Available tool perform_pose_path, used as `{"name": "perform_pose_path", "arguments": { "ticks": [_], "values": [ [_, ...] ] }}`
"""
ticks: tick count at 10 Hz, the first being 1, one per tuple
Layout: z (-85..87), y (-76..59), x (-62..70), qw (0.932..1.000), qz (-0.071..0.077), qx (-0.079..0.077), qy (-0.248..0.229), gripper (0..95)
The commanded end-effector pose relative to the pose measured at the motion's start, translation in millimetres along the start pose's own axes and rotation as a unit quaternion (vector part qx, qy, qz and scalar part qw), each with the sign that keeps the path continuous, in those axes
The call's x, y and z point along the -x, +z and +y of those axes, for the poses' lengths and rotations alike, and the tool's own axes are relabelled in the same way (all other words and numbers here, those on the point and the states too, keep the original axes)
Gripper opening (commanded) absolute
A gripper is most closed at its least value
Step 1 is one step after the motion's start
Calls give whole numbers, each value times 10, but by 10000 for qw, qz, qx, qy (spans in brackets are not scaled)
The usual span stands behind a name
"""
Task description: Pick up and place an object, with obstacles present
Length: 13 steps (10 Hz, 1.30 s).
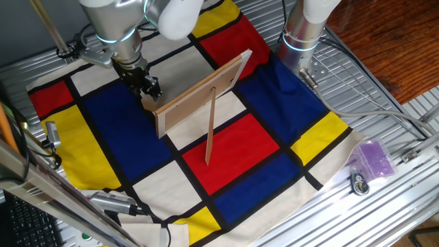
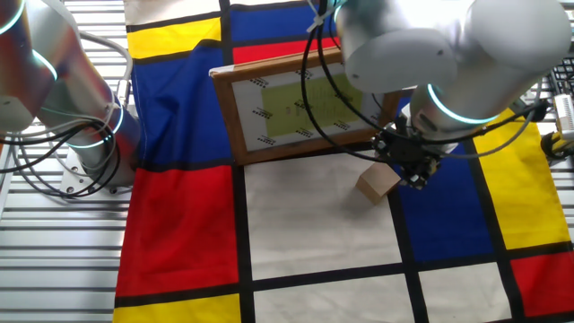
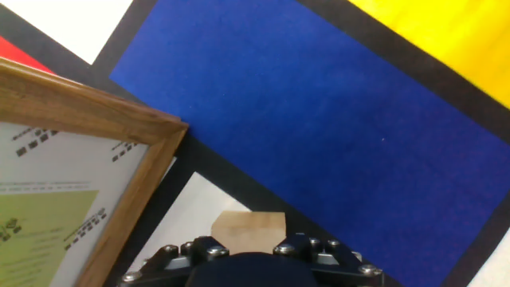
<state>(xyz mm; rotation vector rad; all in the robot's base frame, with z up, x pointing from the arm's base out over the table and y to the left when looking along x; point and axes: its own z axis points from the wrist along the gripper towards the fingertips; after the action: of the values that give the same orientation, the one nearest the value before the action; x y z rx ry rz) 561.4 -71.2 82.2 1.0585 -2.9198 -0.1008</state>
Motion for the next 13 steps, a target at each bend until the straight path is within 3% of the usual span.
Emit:
{"name": "perform_pose_path", "arguments": {
  "ticks": [1,2,6,10,13],
  "values": [
    [4,-5,1,10000,48,-7,13,570],
    [4,-5,1,10000,76,6,-15,760],
    [4,-5,1,9997,166,-77,-186,760],
    [4,-5,1,9994,159,-86,-310,760],
    [-32,145,-43,9993,147,-70,-346,760]
  ]
}}
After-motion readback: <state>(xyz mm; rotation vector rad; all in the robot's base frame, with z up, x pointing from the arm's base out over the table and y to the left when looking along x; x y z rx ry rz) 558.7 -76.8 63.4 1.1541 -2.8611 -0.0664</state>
